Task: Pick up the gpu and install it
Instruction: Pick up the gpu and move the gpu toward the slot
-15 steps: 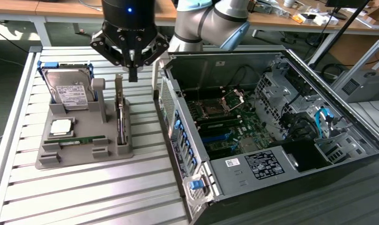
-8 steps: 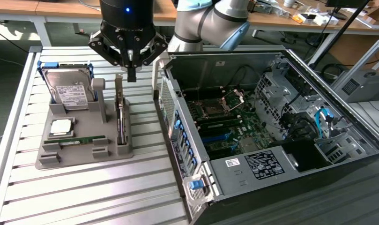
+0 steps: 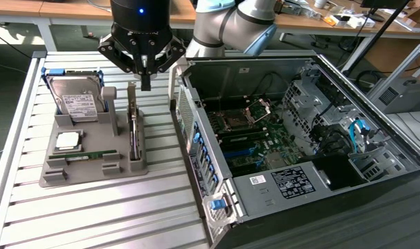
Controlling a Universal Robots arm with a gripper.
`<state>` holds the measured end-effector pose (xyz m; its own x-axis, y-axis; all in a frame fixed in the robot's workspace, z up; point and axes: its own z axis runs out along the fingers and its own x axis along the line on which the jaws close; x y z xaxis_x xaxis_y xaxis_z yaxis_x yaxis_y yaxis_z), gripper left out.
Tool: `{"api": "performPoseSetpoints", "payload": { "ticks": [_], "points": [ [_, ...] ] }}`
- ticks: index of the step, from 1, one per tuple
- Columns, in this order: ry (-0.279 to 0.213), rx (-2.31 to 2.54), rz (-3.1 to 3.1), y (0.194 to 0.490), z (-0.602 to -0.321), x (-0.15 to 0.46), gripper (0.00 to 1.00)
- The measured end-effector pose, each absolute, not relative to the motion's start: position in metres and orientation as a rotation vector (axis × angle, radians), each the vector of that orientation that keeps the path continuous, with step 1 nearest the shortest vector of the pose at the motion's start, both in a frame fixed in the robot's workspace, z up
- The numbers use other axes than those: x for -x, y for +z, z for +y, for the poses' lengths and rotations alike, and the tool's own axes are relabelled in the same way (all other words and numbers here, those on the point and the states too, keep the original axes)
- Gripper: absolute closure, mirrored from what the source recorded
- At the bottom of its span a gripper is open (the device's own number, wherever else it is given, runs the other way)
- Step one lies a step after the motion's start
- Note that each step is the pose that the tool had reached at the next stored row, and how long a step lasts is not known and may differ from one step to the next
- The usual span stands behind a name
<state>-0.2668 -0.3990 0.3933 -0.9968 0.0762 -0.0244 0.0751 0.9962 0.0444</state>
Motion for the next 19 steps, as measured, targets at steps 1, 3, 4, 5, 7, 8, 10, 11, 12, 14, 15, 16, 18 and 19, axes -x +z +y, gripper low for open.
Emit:
{"api": "performPoseSetpoints", "payload": {
  "ticks": [1, 3, 4, 5, 7, 8, 10, 11, 12, 14, 15, 16, 18, 19],
  "points": [
    [0.068, -0.118, 3.112, 0.3933, -0.399, 0.2668, 0.9],
    [0.068, -0.118, 3.112, 0.3933, -0.399, 0.2668, 0.9],
    [0.068, -0.118, 3.112, 0.3933, -0.399, 0.2668, 0.9],
    [0.068, -0.118, 3.112, 0.3933, -0.399, 0.2668, 0.9],
    [0.068, -0.118, 3.112, 0.3933, -0.399, 0.2668, 0.9],
    [0.068, -0.118, 3.112, 0.3933, -0.399, 0.2668, 0.89],
    [0.068, -0.118, 3.112, 0.3933, -0.399, 0.2668, 0.84],
    [0.068, -0.118, 3.112, 0.3933, -0.399, 0.2668, 0.71],
    [0.068, -0.118, 3.112, 0.3933, -0.399, 0.2668, 0.64],
    [0.068, -0.118, 3.112, 0.3933, -0.399, 0.2668, 0.63],
    [0.068, -0.118, 3.112, 0.3933, -0.399, 0.2668, 0.63],
    [0.068, -0.118, 3.112, 0.3933, -0.399, 0.2668, 0.57],
    [0.068, -0.118, 3.112, 0.3933, -0.399, 0.2668, 0.57],
    [0.068, -0.118, 3.112, 0.3933, -0.399, 0.2668, 0.57]
  ]
}}
